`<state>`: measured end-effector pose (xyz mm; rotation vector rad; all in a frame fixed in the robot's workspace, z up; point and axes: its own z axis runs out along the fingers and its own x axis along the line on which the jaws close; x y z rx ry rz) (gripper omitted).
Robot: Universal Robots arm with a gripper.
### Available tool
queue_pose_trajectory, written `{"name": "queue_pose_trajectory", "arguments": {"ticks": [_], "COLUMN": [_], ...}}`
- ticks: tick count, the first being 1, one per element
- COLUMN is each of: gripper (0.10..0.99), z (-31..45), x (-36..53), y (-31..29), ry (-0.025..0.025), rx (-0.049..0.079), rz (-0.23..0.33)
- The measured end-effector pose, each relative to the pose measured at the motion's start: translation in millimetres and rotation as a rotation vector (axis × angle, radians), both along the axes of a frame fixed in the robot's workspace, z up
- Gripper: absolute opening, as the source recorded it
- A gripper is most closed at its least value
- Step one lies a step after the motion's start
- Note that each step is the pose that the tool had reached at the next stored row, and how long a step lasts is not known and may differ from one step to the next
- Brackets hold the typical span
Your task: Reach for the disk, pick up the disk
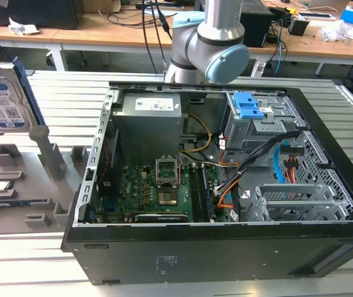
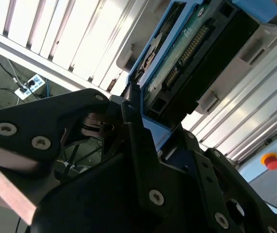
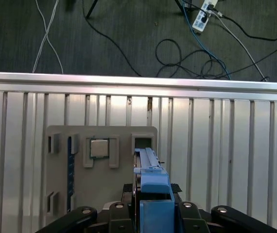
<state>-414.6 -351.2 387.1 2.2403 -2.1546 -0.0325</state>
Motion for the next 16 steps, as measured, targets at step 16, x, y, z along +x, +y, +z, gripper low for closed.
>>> {"name": "queue_pose_trajectory", "arguments": {"ticks": [16], "gripper": [0.369], "z": [24.3], "x": [2.6], "y": [0.0], "ry": [0.0002], "rx": [0.0], "rz": [0.0]}}
